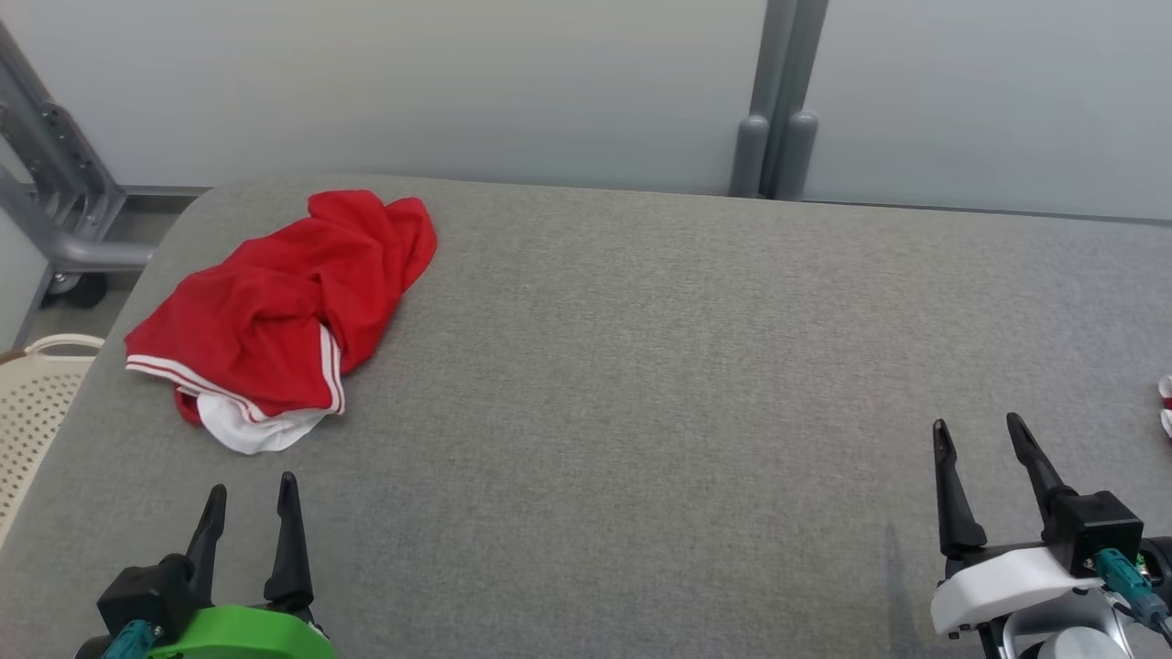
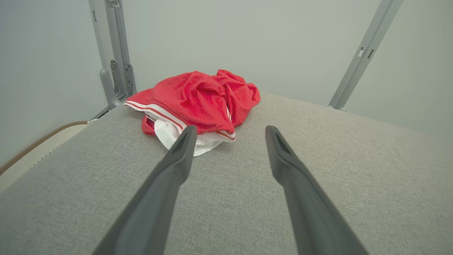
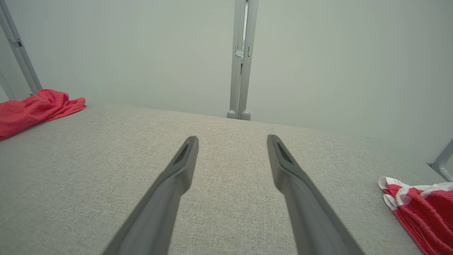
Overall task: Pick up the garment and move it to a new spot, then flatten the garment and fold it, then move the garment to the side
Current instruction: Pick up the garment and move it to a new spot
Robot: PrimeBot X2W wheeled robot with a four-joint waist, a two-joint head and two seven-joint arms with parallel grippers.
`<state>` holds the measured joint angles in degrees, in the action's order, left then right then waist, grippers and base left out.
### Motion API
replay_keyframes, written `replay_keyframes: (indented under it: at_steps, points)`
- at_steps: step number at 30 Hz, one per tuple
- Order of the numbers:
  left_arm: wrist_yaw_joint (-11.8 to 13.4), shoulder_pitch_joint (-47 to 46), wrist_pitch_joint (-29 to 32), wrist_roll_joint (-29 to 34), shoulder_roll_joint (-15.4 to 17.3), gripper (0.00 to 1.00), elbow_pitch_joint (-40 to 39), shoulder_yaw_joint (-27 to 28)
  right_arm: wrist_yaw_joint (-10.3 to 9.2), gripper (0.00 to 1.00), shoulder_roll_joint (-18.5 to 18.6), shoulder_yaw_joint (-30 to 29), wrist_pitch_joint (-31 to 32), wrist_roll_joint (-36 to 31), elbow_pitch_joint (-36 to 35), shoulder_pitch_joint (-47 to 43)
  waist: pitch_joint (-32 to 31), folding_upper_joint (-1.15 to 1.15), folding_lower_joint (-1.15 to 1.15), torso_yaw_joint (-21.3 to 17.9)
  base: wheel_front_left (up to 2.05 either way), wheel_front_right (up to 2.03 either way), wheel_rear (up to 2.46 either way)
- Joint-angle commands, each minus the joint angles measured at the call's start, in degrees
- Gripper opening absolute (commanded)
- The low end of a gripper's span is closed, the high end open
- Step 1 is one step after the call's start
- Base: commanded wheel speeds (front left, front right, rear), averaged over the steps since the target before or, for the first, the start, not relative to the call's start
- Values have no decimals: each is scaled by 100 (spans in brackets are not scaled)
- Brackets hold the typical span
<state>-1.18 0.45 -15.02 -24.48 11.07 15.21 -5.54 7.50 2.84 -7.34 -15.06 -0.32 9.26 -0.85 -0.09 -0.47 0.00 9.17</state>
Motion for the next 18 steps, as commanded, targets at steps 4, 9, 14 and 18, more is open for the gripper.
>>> replay_keyframes:
  at_steps: [4, 9, 14, 18]
  points:
    - [15, 127, -20, 70, -38, 100, -34, 84, -2, 100, 13, 262, -15, 125, 40, 91, -56, 47, 0, 952, 0, 0, 0]
    - [65, 234, -19, 104, -14, 100, -81, 180, -2, 100, 11, 535, -15, 181, 125, 118, -132, 47, 0, 1709, 0, 0, 0]
    - [145, 439, -19, 33, 2, 100, -237, 404, -2, 100, 18, 1019, -16, 215, 287, 348, -95, 47, 0, 2011, 0, 0, 0]
    - [173, 599, -19, 47, -72, 100, -430, 535, -2, 100, 22, 1249, -16, 255, 434, 501, -76, 47, 0, 2035, 0, 0, 0]
